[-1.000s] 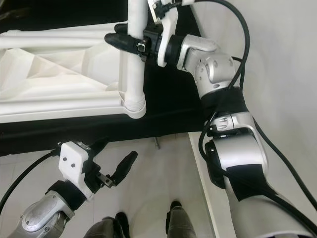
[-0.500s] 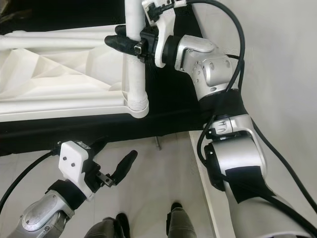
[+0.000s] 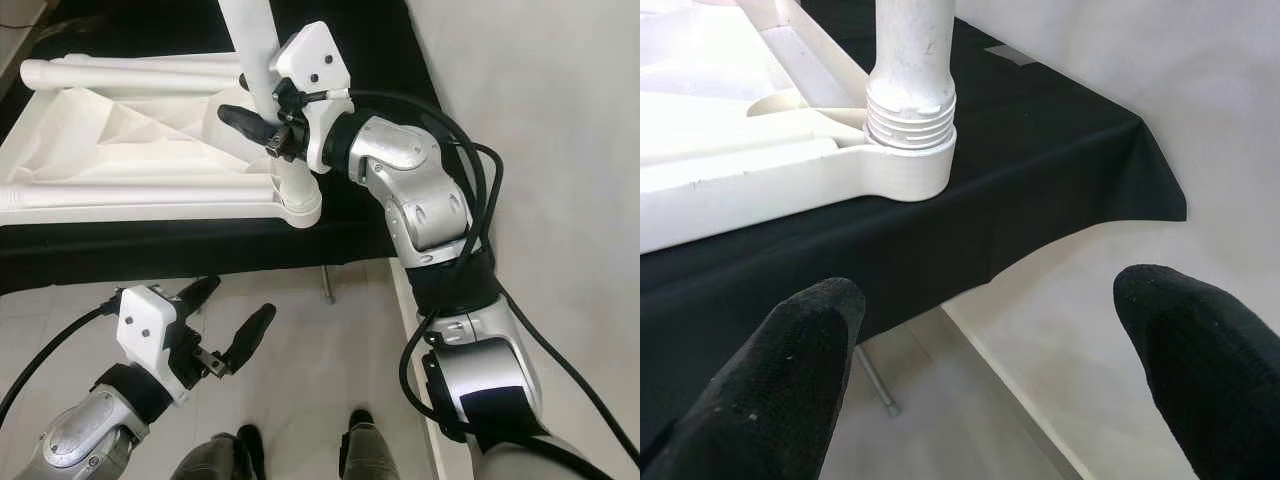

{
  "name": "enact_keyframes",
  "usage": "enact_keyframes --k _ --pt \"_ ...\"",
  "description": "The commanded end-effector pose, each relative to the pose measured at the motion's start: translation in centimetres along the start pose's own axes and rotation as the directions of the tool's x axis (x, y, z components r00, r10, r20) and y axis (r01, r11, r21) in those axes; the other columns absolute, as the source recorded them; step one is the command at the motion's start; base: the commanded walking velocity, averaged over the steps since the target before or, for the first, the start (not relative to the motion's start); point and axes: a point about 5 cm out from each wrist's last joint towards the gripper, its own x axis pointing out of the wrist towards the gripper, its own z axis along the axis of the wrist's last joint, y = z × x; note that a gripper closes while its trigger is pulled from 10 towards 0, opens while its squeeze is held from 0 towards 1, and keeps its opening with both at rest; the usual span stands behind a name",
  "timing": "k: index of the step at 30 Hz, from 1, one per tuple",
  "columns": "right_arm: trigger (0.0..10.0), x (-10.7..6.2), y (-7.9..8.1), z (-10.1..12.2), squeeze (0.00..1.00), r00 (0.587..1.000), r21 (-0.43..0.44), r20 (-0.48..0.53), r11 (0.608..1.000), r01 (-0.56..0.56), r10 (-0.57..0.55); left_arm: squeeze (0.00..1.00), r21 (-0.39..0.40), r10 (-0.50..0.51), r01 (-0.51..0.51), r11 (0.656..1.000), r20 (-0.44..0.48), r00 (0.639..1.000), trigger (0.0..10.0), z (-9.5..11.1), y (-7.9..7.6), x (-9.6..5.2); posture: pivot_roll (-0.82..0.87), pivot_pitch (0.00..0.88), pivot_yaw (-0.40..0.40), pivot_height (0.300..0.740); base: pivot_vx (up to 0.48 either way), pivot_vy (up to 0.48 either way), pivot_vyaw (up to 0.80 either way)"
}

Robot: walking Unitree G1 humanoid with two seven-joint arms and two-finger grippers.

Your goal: Building children table

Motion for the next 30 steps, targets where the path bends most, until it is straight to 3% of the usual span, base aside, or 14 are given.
enact_keyframes --k 1,10,14,19,25,30 --pt "10.0 0.1 1.4 -5.7 0.0 0.971 0.146 -0.237 0.989 -0.004 0.039 0.0 -0.007 -0.005 0.005 1.0 -0.017 1.0 10.0 -0.4 0.0 -0.1 -0.05 0.336 0.085 0.74 0.0 0.0 0.0" --pt "10.0 0.1 1.5 -5.7 0.0 0.959 0.22 -0.274 0.976 -0.008 0.069 0.0 -0.008 -0.003 0.003 1.0 -0.016 1.0 10.0 -0.5 0.0 -0.1 -0.05 0.33 0.081 0.74 0.0 0.0 0.0" --pt "10.0 0.6 -1.0 -5.9 0.0 0.957 0.395 -0.289 0.911 0.117 0.002 0.0 -0.009 -0.004 0.004 1.0 -0.016 1.0 10.0 -0.5 -0.1 -0.1 -0.05 0.325 0.077 0.74 0.0 0.0 0.0" --pt "10.0 0.5 -1.5 -6.7 0.0 0.947 0.458 -0.321 0.871 0.18 -0.027 0.0 -0.009 -0.002 0.001 1.0 -0.014 1.0 10.0 -0.5 -0.1 -0.1 -0.04 0.329 0.073 0.74 0.0 0.0 0.0" --pt "10.0 0.5 -1.6 -7.2 0.0 0.946 0.473 -0.318 0.853 0.219 -0.066 0.0 -0.009 0.002 -0.002 1.0 -0.013 1.0 10.0 -0.4 -0.1 -0.1 -0.04 0.332 0.073 0.74 0.0 0.0 0.0" --pt "10.0 0.8 -1.0 -6.6 0.0 0.972 0.495 -0.236 0.858 0.135 -0.016 0.0 -0.008 0.0 -0.001 1.0 -0.012 1.0 10.0 -0.4 -0.1 -0.1 -0.04 0.334 0.081 0.74 0.0 0.0 0.0"
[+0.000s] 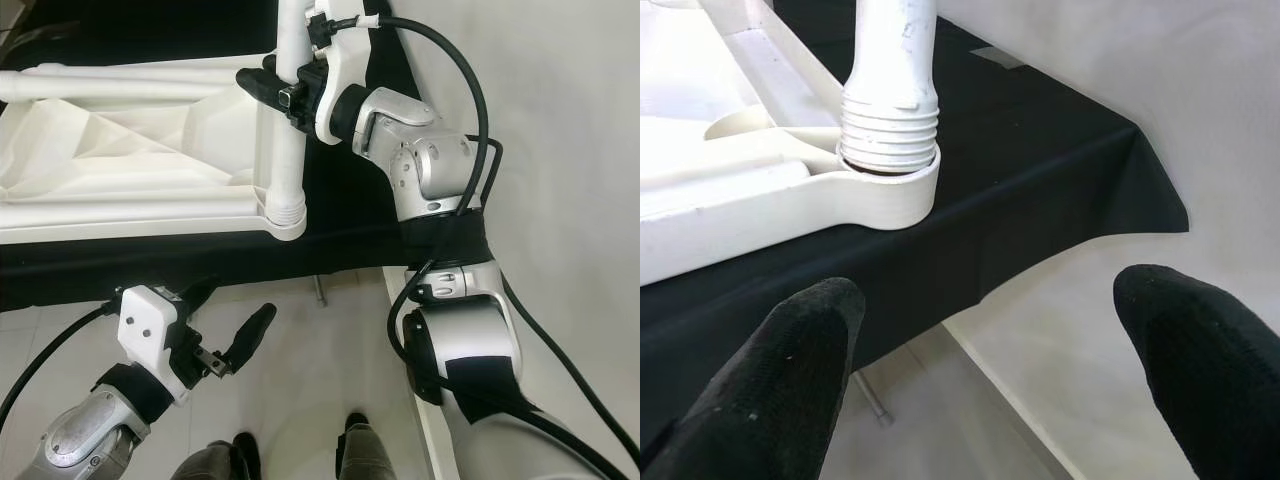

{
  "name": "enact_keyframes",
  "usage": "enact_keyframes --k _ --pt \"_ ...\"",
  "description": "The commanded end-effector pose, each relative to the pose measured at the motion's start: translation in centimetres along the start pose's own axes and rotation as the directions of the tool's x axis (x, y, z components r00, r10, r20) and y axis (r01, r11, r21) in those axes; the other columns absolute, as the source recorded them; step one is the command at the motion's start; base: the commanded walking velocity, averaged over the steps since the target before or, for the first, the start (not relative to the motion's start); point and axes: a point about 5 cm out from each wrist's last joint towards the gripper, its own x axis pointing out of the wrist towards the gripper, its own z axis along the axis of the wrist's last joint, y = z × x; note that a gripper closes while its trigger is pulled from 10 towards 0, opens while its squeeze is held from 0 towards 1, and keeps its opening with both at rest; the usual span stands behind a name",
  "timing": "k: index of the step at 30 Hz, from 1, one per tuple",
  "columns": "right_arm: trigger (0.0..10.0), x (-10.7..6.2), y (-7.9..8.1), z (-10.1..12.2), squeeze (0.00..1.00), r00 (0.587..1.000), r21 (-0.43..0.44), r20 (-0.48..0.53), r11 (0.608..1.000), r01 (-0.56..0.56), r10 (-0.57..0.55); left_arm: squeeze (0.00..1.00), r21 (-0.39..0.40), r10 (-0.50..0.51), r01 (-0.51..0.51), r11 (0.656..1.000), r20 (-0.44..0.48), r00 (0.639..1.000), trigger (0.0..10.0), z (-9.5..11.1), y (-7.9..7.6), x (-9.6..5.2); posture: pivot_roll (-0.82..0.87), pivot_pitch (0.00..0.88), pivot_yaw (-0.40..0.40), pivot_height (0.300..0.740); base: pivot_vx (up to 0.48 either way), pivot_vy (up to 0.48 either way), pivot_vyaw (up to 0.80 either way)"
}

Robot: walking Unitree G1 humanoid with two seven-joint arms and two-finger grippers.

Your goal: Building children table

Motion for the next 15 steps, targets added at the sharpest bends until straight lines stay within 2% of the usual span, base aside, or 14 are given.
enact_keyframes --k 1,3,4,5,8,9,10,12,15 --pt "10.0 0.0 -0.4 -6.3 0.0 0.975 0.105 -0.221 0.994 0.032 -0.008 0.0 -0.008 -0.001 0.0 1.0 -0.015 1.0 10.0 -0.3 -0.1 -0.1 -0.04 0.334 0.081 0.74 0.0 0.0 0.0" --pt "10.0 -0.3 0.0 -5.9 0.0 0.978 0.106 -0.198 0.993 -0.053 0.073 0.0 -0.007 -0.001 0.001 1.0 -0.015 1.0 10.0 -0.3 -0.1 -0.1 -0.04 0.333 0.082 0.74 0.0 0.0 0.0" --pt "10.0 -0.3 0.0 -5.9 0.0 0.978 0.106 -0.198 0.993 -0.053 0.073 0.0 -0.007 -0.001 0.001 1.0 -0.015 1.0 10.0 -0.3 -0.1 -0.1 -0.04 0.333 0.082 0.74 0.0 0.0 0.0" --pt "10.0 -0.8 0.6 -5.3 0.0 0.969 0.084 -0.163 0.981 -0.172 0.184 0.0 -0.007 -0.002 0.002 1.0 -0.015 1.0 10.0 -0.3 0.0 -0.1 -0.04 0.334 0.082 0.74 0.0 0.0 0.0" --pt "10.0 -1.8 0.9 -5.0 0.0 0.938 -0.054 -0.181 0.949 -0.309 0.295 0.0 -0.006 -0.002 0.002 1.0 -0.014 1.0 10.0 -0.3 0.0 0.0 -0.04 0.332 0.082 0.74 0.0 0.0 0.0" --pt "10.0 -1.8 0.9 -5.0 0.0 0.938 -0.054 -0.181 0.949 -0.309 0.295 0.0 -0.006 -0.002 0.002 1.0 -0.014 1.0 10.0 -0.3 0.0 0.0 -0.04 0.332 0.082 0.74 0.0 0.0 0.0" --pt "10.0 -2.1 0.9 -5.0 0.0 0.925 -0.093 -0.204 0.934 -0.344 0.32 0.0 -0.006 -0.001 0.001 1.0 -0.014 1.0 10.0 -0.3 0.0 0.0 -0.04 0.331 0.082 0.74 0.0 0.0 0.0" --pt "10.0 -2.1 0.9 -5.0 0.0 0.925 -0.093 -0.204 0.934 -0.344 0.32 0.0 -0.006 -0.001 0.001 1.0 -0.014 1.0 10.0 -0.3 0.0 0.0 -0.04 0.331 0.082 0.74 0.0 0.0 0.0" --pt "10.0 -2.6 0.9 -4.5 0.0 0.883 -0.148 -0.271 0.89 -0.432 0.384 0.0 -0.004 -0.001 0.001 1.0 -0.014 1.0 10.0 -0.4 0.0 0.0 -0.04 0.33 0.082 0.74 0.0 0.0 0.0"
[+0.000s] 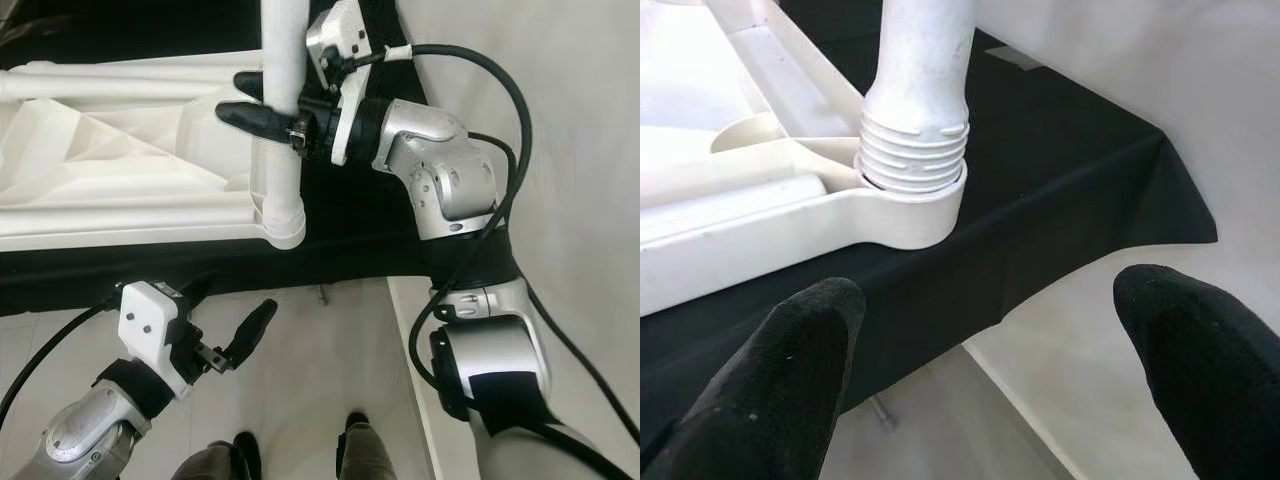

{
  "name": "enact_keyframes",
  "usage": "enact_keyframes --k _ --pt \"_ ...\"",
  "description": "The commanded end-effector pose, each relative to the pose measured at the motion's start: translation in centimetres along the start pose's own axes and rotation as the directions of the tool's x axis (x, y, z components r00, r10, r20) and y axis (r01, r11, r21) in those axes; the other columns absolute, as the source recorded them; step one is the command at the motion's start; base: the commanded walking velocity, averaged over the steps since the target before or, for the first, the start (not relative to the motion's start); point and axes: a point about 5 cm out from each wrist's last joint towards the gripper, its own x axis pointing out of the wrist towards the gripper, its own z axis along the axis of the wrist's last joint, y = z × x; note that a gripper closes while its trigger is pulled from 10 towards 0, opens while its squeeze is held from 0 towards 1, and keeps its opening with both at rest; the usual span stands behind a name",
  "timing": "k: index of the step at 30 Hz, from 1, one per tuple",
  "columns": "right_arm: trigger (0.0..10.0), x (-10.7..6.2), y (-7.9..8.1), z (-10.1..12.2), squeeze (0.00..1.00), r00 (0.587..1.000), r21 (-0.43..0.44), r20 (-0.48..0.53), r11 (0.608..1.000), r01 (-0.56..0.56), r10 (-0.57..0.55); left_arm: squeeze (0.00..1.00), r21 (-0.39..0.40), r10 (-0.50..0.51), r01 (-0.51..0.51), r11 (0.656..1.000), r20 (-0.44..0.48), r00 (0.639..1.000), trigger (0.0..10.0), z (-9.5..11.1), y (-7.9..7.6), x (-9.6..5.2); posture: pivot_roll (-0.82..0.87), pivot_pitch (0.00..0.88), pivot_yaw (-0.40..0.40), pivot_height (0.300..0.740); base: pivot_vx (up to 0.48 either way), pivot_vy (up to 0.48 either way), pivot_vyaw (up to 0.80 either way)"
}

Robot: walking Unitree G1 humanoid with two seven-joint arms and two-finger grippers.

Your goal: Building children table

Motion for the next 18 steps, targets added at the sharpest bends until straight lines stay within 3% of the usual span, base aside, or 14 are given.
enact_keyframes --k 1,11,15,18 --pt "10.0 -0.6 0.4 -5.1 0.0 0.97 0.094 -0.239 0.995 -0.026 0.048 0.0 -0.012 0.004 -0.004 1.0 -0.027 1.0 10.0 -0.6 0.0 -0.3 -0.04 0.33 0.082 0.74 0.0 0.0 0.0" --pt "10.0 -1.3 -0.2 -4.3 0.0 0.933 0.079 -0.315 0.984 -0.158 0.176 0.0 -0.014 0.002 -0.003 1.0 -0.026 1.0 10.0 -0.8 -0.1 -0.1 -0.05 0.32 0.076 0.74 0.0 0.0 0.0" --pt "10.0 -1.0 -0.6 -4.3 0.0 0.928 0.092 -0.325 0.983 -0.162 0.183 0.0 -0.015 0.003 -0.003 1.0 -0.025 1.0 10.0 -0.8 -0.2 -0.1 -0.05 0.315 0.07 0.74 0.0 0.0 0.0" --pt "10.0 -0.5 -1.3 -4.4 0.0 0.94 0.117 -0.317 0.989 -0.095 0.128 0.0 -0.015 0.003 -0.003 1.0 -0.025 1.0 10.0 -0.8 -0.3 -0.1 -0.05 0.313 0.067 0.74 0.0 0.0 0.0"
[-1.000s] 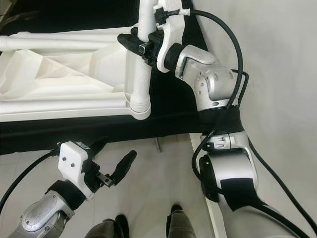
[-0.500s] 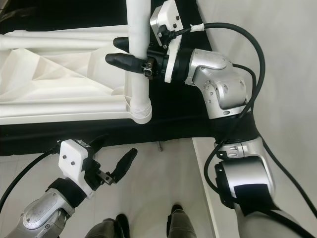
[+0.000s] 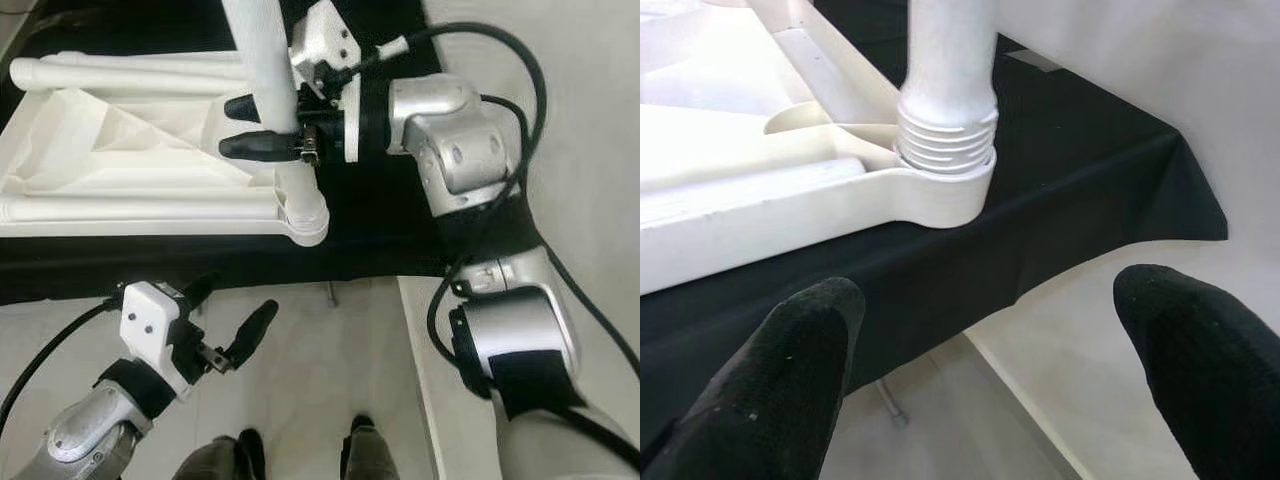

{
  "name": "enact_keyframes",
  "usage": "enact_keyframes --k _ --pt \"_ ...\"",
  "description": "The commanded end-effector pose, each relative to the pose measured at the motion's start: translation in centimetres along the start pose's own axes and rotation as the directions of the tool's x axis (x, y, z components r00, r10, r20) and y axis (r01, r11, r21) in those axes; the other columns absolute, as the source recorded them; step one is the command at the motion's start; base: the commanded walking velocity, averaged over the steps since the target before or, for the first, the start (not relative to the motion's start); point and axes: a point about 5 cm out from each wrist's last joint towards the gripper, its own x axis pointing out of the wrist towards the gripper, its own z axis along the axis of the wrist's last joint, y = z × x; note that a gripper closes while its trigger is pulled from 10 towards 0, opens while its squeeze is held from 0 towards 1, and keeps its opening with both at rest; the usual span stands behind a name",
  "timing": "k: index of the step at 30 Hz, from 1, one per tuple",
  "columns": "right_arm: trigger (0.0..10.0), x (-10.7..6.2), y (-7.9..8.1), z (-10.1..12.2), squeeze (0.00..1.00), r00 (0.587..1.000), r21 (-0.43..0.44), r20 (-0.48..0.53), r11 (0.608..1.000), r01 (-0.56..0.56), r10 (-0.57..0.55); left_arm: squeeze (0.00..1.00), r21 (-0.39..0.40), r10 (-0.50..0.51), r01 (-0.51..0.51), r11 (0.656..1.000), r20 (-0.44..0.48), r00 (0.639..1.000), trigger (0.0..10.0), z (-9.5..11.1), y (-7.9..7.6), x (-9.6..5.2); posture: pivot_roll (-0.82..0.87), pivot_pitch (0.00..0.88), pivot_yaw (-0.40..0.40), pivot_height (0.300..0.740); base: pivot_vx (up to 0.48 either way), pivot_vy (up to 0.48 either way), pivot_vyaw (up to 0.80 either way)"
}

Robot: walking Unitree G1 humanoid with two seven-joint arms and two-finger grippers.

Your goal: Building children table

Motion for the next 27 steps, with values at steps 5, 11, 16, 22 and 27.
enact_keyframes --k 5,11,16,22,27 --pt "10.0 0.2 -0.9 -5.9 0.0 0.967 0.241 -0.18 0.945 0.222 -0.181 0.0 -0.014 0.012 -0.013 1.0 -0.024 1.0 10.0 -0.7 -0.1 -0.3 -0.05 0.313 0.069 0.74 0.0 0.0 0.0" --pt "10.0 -0.4 -1.1 -6.9 0.0 0.9 0.292 -0.194 0.853 0.432 -0.39 0.0 -0.014 0.014 -0.014 1.0 -0.024 1.0 10.0 -0.6 0.0 -0.3 -0.05 0.315 0.071 0.74 0.0 0.0 0.0" --pt "10.0 -0.7 -0.6 -7.4 0.0 0.858 0.312 -0.177 0.799 0.514 -0.483 0.0 -0.012 0.013 -0.013 1.0 -0.024 1.0 10.0 -0.6 0.1 -0.3 -0.06 0.315 0.074 0.74 0.0 0.0 0.0" --pt "10.0 -0.7 0.5 -7.7 0.0 0.799 0.331 -0.111 0.736 0.591 -0.591 0.0 -0.009 0.014 -0.015 1.0 -0.023 1.0 10.0 -0.7 0.4 -0.2 -0.06 0.312 0.08 0.74 0.0 0.0 0.0" --pt "10.0 0.1 1.2 -7.5 0.0 0.784 0.319 -0.08 0.73 0.605 -0.615 0.0 -0.002 0.016 -0.016 1.0 -0.024 1.0 10.0 -0.7 0.5 -0.1 -0.06 0.306 0.079 0.74 0.0 0.0 0.0"
